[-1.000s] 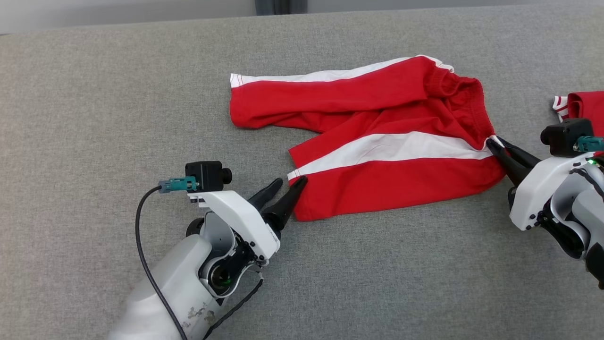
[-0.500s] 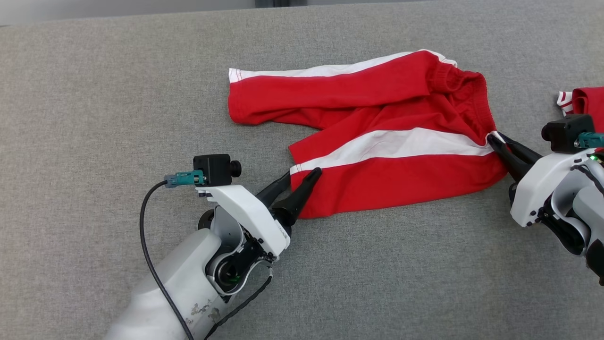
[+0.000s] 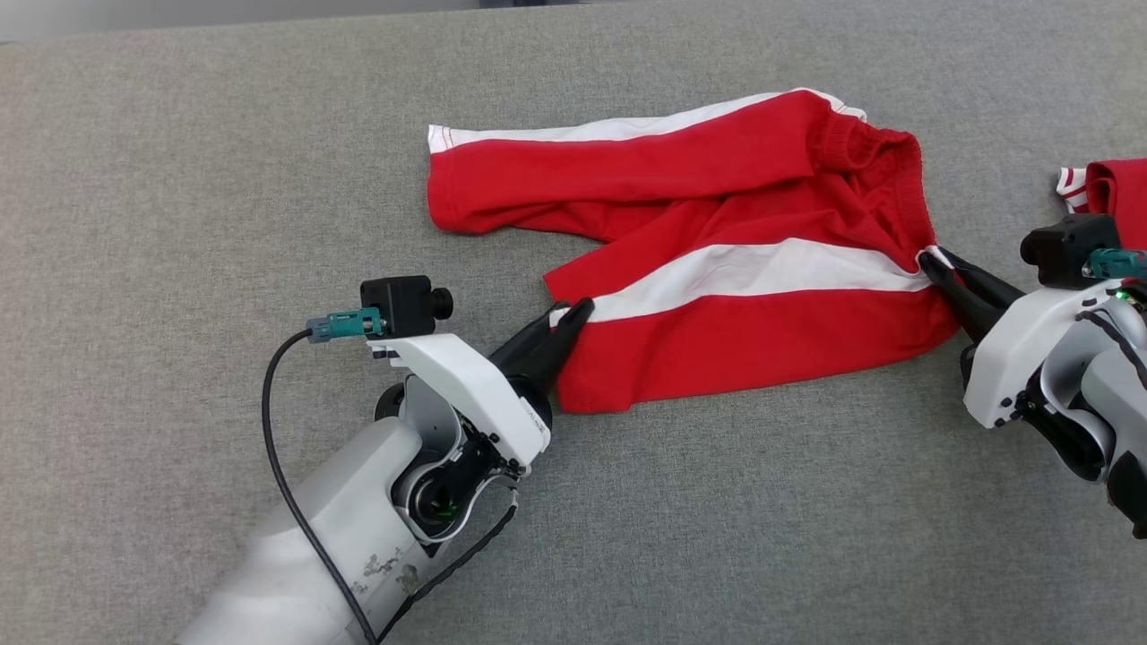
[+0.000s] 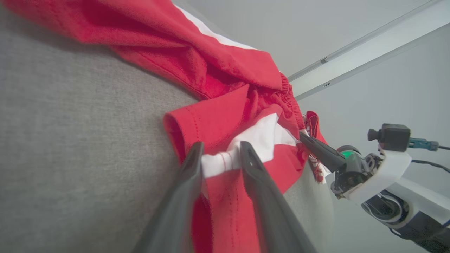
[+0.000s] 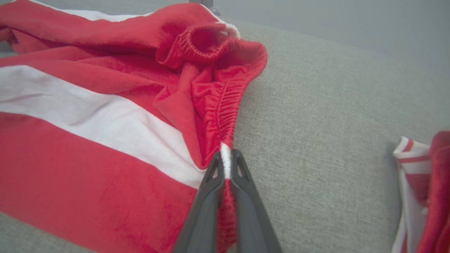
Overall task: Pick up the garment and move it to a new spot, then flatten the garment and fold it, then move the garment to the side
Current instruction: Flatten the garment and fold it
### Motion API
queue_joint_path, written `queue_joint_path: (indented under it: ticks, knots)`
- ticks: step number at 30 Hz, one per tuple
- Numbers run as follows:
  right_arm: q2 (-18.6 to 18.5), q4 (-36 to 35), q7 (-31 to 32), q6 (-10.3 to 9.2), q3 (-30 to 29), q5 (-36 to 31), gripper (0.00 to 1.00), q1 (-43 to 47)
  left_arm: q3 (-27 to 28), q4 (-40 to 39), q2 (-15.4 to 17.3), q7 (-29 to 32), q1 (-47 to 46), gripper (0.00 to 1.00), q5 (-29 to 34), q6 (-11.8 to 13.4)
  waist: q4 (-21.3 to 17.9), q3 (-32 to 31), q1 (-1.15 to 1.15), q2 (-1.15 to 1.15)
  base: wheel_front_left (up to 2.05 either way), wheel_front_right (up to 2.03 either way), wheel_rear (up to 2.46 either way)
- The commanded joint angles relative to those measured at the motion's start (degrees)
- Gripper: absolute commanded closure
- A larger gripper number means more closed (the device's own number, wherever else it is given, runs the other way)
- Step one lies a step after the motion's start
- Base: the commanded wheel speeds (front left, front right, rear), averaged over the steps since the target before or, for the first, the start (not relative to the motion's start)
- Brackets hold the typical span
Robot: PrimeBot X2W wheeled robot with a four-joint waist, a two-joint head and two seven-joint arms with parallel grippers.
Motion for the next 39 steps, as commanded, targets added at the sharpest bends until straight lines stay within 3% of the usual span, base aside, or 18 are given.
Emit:
queue_joint_path:
  ticks: [1,8,16,23,26,32,39]
  knots:
    - [0.0,0.1,-0.5,-0.03,0.1,-0.5,1.0,-0.4,-0.5,0.3,0.4,0.0,-0.6,1.0,-1.0,-0.4,0.0,0.1,0.0,0.0,0.0,0.0,0.0]
    - [0.1,0.3,-0.6,-0.03,0.1,-0.5,1.0,-0.3,-1.7,-0.1,1.1,-0.3,-0.9,1.0,-2.5,-0.4,0.1,-0.1,0.0,0.0,0.0,0.0,0.0]
    - [0.0,0.0,-0.7,-0.03,-0.3,-0.6,1.0,0.3,-3.3,0.0,2.6,-6.6,-1.8,1.0,0.1,-0.2,0.5,-2.3,0.0,0.0,0.0,0.0,0.0]
    - [-0.4,-5.9,-0.5,-0.03,-8.9,3.2,1.0,3.8,-3.3,1.3,3.9,-12.5,-2.4,1.0,7.1,-0.2,0.7,-5.8,0.0,0.0,0.0,0.0,0.0]
    - [-1.5,-10.6,-0.5,-0.03,-12.9,7.8,1.0,6.2,3.4,-0.3,3.8,-12.8,-1.3,1.0,11.5,-0.2,0.9,-7.4,0.0,0.0,0.0,0.0,0.0]
    - [-3.9,-18.2,-0.4,-0.03,-16.1,15.1,1.0,9.2,20.4,-7.3,1.1,-12.8,4.9,1.0,26.6,-0.2,0.9,-10.9,0.0,0.0,0.0,0.0,0.0]
    - [-5.3,-29.4,0.7,-0.02,-21.0,28.7,1.0,11.7,31.7,-14.9,-2.5,-12.8,11.4,1.0,39.3,-0.2,0.7,-14.7,0.0,0.0,0.0,0.0,0.0]
